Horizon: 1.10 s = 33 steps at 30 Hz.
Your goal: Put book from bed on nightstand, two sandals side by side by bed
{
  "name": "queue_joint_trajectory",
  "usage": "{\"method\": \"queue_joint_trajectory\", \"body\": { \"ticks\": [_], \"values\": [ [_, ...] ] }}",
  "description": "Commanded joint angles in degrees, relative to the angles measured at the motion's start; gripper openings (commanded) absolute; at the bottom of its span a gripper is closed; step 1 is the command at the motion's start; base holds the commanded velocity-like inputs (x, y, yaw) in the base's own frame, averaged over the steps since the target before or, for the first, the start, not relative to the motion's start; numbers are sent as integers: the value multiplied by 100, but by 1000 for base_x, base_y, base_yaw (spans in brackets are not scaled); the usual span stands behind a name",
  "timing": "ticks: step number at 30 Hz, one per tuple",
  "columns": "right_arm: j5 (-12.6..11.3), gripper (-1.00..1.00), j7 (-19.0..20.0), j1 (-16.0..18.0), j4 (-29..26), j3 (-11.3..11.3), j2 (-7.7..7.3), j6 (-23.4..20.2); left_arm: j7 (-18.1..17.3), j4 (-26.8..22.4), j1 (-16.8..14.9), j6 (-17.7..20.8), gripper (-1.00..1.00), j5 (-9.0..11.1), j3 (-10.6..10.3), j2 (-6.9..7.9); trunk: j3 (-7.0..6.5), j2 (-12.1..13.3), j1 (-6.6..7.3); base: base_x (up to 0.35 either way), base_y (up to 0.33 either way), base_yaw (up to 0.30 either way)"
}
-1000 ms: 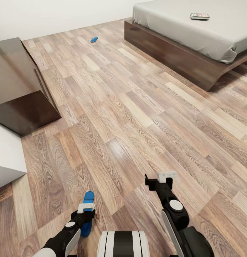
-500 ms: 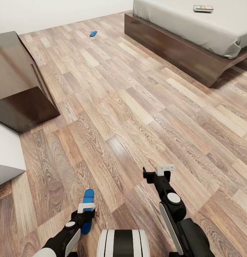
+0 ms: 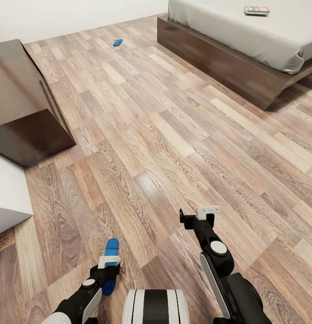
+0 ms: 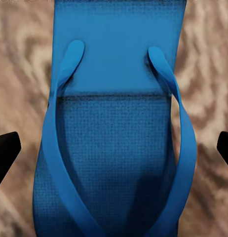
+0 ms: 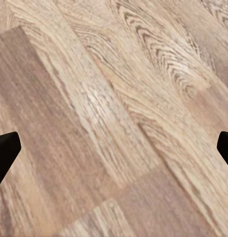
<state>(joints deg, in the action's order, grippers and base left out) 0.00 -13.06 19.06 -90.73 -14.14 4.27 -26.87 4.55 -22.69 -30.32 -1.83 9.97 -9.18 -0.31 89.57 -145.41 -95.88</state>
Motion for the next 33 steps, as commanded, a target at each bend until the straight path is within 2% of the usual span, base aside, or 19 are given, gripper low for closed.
{"method": "queue_joint_trajectory", "body": {
  "ticks": [1, 33],
  "values": [
    [0, 100, -32, 4, -6, -9, 0, -35, 42, 2, -2, -19, 100, 58, -49, 4, 3, -1, 1, 0, 0, 0],
    [0, 100, -30, 10, -6, -10, 4, -47, 35, 1, 0, -27, 100, 58, -49, 4, 3, -1, 1, 0, 0, 0]
  ]
}}
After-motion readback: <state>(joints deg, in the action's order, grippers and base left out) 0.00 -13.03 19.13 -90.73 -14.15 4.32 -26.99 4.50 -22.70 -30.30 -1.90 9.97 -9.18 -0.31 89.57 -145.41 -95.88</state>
